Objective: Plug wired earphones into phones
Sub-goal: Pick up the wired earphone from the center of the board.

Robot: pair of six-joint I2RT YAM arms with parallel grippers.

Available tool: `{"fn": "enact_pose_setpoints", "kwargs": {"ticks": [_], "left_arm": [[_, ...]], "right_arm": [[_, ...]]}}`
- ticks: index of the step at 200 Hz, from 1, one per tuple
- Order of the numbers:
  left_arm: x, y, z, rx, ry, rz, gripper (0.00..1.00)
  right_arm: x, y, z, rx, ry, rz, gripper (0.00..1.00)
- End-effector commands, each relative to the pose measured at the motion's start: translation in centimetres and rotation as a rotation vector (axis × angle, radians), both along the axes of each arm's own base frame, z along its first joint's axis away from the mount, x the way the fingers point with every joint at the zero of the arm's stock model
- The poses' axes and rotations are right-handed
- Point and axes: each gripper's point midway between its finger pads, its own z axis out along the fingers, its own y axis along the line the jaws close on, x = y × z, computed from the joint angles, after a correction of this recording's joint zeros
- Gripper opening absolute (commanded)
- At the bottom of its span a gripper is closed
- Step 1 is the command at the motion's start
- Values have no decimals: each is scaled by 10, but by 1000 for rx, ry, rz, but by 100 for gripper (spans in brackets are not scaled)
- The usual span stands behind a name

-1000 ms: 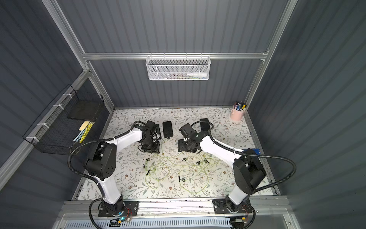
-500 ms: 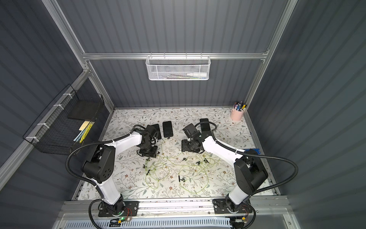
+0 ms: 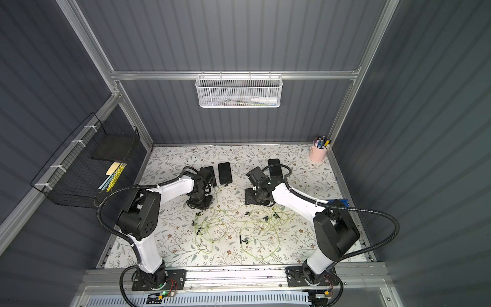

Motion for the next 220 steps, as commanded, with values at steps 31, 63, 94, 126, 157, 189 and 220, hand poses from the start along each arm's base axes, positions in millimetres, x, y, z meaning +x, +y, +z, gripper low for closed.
{"fn": "enact_pose_setpoints", "kwargs": {"ticks": [31,63,94,126,157,189,220], "left_arm": [[-10,14,27,121,19,-51,0],[-35,-2,69,74,126,-106,0],[-70,-3,87,107,257,-152,0],[-79,-29,113,-15,277,-179,0],[-71,-58,114,-159,271,-184,0],[-5,-76,137,-261,-70,-53,0],[32,-113,140,-516,-290,45,0]], "right_arm": [[6,1,4,-7,-8,23,62],[14,2,11,-11,-18,44,62],[16,9,19,19,-16,89,61],[2,35,20,135,65,209,61],[-15,75,26,313,110,326,58],[-1,61,44,523,96,127,53],[11,45,67,708,56,-60,54]]}}
